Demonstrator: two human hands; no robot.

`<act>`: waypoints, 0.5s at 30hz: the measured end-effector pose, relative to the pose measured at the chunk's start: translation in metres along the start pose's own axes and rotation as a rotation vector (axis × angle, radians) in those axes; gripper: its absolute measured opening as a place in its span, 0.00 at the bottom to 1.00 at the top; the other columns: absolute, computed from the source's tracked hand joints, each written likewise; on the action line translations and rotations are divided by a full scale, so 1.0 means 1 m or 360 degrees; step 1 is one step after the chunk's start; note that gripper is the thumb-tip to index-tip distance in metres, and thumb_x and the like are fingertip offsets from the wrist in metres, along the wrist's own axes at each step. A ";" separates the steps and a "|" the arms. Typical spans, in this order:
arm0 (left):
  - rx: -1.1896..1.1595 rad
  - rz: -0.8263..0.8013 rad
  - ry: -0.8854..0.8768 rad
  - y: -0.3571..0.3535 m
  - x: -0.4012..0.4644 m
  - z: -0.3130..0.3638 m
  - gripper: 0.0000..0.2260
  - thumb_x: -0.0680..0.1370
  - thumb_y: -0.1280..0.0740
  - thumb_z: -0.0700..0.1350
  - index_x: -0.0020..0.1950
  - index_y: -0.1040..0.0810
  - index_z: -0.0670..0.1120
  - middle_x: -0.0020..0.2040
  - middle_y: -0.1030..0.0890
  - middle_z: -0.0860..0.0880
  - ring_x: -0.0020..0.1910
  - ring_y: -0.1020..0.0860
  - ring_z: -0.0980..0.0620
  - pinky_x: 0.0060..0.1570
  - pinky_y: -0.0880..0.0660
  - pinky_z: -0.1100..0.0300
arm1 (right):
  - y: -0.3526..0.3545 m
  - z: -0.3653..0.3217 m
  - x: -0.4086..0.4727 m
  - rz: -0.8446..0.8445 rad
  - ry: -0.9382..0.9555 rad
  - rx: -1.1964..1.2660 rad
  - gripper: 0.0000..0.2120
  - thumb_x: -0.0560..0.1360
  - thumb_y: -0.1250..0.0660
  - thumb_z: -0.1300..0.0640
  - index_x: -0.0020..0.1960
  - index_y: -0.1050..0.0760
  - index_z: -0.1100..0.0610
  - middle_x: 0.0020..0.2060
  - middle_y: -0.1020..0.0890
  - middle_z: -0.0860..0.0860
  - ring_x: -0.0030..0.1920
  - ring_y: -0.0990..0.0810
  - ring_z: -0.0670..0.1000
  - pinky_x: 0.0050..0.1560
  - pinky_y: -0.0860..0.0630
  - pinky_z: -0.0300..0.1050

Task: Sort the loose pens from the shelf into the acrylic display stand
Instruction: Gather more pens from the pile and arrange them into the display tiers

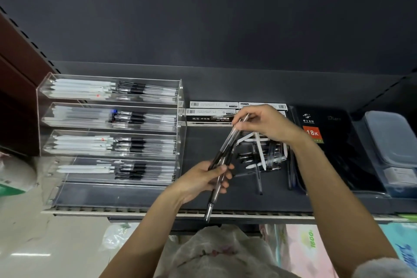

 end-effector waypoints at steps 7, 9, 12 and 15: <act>-0.0263 0.0383 -0.0321 0.012 0.017 0.019 0.06 0.81 0.40 0.38 0.57 0.28 0.40 0.54 0.18 0.42 0.45 0.16 0.48 0.44 0.20 0.58 | -0.004 0.028 -0.034 0.0618 -0.0059 0.0398 0.03 0.76 0.35 0.63 0.48 0.24 0.57 0.42 0.18 0.56 0.39 0.17 0.49 0.48 0.21 0.44; -0.0310 0.0485 -0.0383 0.019 0.017 0.018 0.07 0.81 0.40 0.38 0.57 0.28 0.40 0.57 0.19 0.42 0.48 0.17 0.46 0.45 0.20 0.58 | -0.003 0.035 -0.045 0.0844 -0.0034 0.0618 0.03 0.77 0.38 0.65 0.48 0.26 0.60 0.44 0.20 0.61 0.41 0.18 0.51 0.48 0.21 0.44; -0.0445 0.0556 -0.0459 0.024 0.016 0.017 0.09 0.80 0.40 0.38 0.60 0.26 0.43 0.57 0.18 0.44 0.51 0.17 0.46 0.48 0.20 0.57 | -0.003 0.039 -0.056 0.1099 -0.0015 0.0898 0.03 0.76 0.36 0.65 0.47 0.26 0.58 0.43 0.19 0.59 0.43 0.18 0.53 0.49 0.21 0.44; -0.0719 0.0555 -0.0504 0.016 0.020 0.022 0.11 0.81 0.40 0.38 0.61 0.26 0.43 0.54 0.17 0.47 0.51 0.17 0.47 0.48 0.20 0.58 | -0.031 0.036 -0.058 0.1179 0.0007 0.1027 0.03 0.73 0.33 0.64 0.46 0.26 0.59 0.40 0.17 0.51 0.43 0.17 0.50 0.48 0.21 0.42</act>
Point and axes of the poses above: each hand's wrist, its own x-axis towards the middle knuckle, its own y-axis out of the back of the hand, z = x × y, the point moved 5 cm from there along x, towards the middle knuckle
